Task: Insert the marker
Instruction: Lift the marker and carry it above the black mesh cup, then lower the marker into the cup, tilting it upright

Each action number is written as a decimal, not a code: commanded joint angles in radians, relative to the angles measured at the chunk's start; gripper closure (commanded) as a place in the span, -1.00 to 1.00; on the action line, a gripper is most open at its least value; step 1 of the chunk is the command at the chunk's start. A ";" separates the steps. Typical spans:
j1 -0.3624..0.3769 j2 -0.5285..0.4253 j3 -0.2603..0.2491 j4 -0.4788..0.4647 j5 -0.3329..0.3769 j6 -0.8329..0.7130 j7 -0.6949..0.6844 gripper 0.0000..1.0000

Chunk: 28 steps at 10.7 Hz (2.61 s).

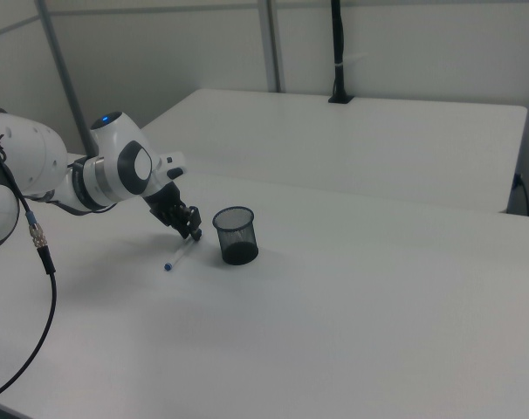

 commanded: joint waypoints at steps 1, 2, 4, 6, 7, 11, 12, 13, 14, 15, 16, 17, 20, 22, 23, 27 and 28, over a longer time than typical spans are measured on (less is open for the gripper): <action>0.007 0.011 -0.005 0.013 -0.023 0.015 0.036 0.69; 0.009 0.011 -0.005 0.012 -0.024 0.015 0.048 0.83; 0.007 0.009 -0.005 0.013 -0.021 0.015 0.056 0.89; 0.001 -0.041 -0.005 0.013 -0.008 0.014 0.068 0.88; -0.006 -0.090 -0.003 0.012 -0.005 0.011 0.070 0.88; -0.071 -0.239 -0.008 0.005 0.008 0.003 0.079 0.88; -0.086 -0.259 -0.009 0.004 0.005 0.009 0.078 0.88; -0.118 -0.276 -0.008 0.002 -0.001 0.014 0.076 0.88; -0.132 -0.279 -0.009 -0.008 -0.006 0.025 0.078 0.88; -0.152 -0.287 -0.014 -0.045 -0.008 0.078 0.078 0.88; -0.183 -0.298 -0.014 -0.088 -0.014 0.159 0.076 0.88; -0.204 -0.299 -0.014 -0.119 -0.026 0.226 0.073 0.88; -0.255 -0.282 -0.015 -0.175 -0.053 0.376 0.067 0.88; -0.263 -0.266 -0.015 -0.202 -0.099 0.423 0.068 0.86; -0.261 -0.261 -0.015 -0.203 -0.101 0.422 0.070 0.83; -0.253 -0.224 -0.015 -0.193 -0.100 0.456 0.081 0.80; -0.253 -0.216 -0.015 -0.191 -0.101 0.468 0.110 0.80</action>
